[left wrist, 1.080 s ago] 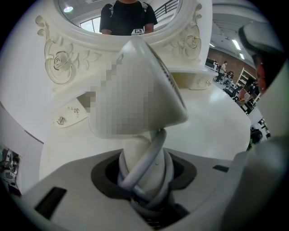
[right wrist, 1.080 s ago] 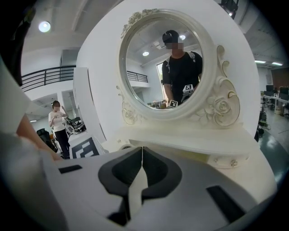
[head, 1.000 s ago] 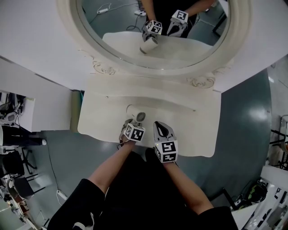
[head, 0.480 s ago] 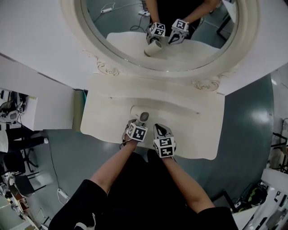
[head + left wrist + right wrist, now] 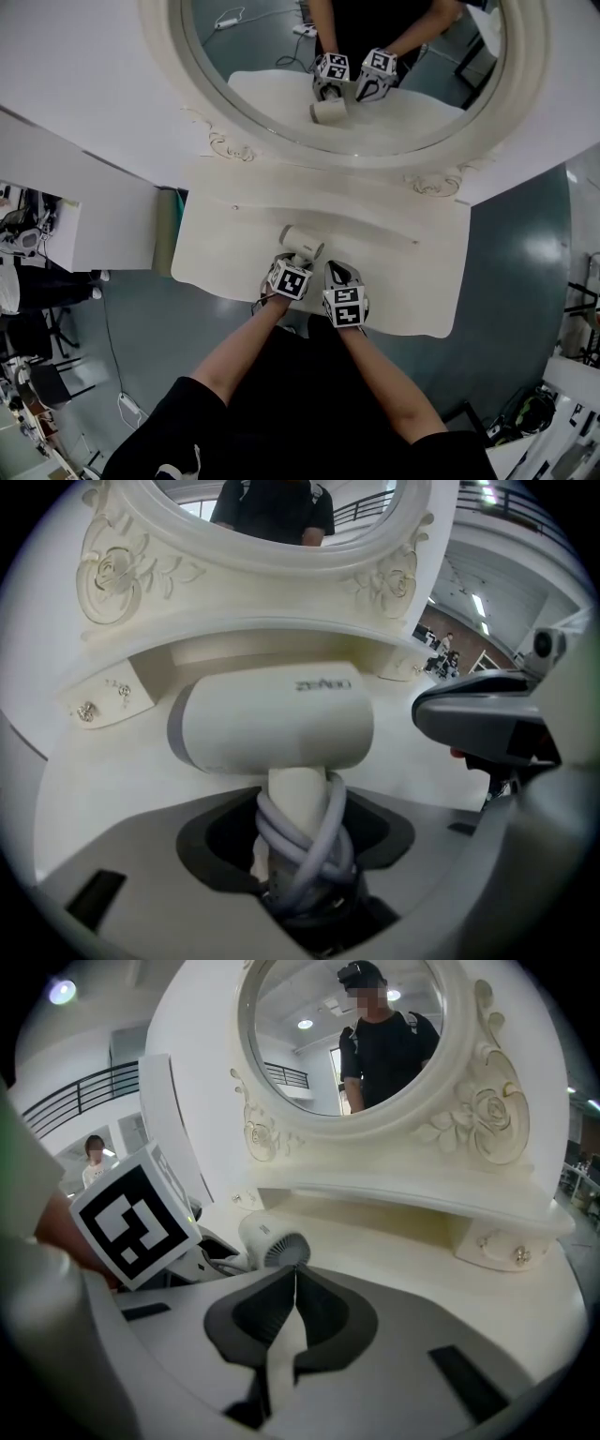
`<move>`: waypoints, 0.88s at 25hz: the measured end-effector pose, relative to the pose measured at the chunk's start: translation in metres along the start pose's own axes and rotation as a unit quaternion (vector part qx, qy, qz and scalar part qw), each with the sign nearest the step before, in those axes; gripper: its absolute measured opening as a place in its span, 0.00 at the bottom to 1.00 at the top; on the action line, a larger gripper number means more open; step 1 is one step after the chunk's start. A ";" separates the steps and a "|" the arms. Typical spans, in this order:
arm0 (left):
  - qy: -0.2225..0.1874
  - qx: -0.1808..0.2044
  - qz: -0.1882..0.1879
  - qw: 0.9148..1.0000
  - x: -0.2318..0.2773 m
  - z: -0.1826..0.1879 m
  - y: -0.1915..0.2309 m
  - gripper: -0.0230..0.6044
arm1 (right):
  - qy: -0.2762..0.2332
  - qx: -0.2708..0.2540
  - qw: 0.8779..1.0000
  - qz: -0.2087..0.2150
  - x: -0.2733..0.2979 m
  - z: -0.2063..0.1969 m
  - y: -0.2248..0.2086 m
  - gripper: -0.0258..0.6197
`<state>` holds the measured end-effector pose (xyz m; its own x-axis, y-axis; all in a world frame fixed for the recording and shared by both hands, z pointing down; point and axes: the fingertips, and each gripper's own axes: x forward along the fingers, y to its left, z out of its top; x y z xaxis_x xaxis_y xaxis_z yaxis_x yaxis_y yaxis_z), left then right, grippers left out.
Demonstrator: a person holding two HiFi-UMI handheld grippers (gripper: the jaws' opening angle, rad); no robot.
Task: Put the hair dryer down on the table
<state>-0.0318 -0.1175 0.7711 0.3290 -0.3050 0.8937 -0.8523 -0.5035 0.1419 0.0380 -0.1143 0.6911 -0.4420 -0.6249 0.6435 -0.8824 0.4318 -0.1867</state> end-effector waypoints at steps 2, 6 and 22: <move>-0.001 0.003 -0.013 1.000 0.000 0.001 -0.002 0.43 | -0.002 0.002 1.000 -0.006 0.001 -0.001 -0.001 0.07; -0.017 -0.015 -0.041 0.999 -0.009 0.010 -0.003 0.44 | 0.002 0.017 1.000 -0.010 -0.001 -0.006 0.000 0.07; -0.055 -0.036 -0.084 0.994 -0.040 0.012 -0.009 0.46 | -0.007 0.034 0.999 -0.021 -0.012 -0.015 0.004 0.07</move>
<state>-0.0328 -0.1105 0.7292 0.5091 -0.3102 0.8029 -0.8068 -0.4969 0.3196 0.0420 -0.0960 0.6938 -0.4056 -0.6511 0.6415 -0.9093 0.3592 -0.2104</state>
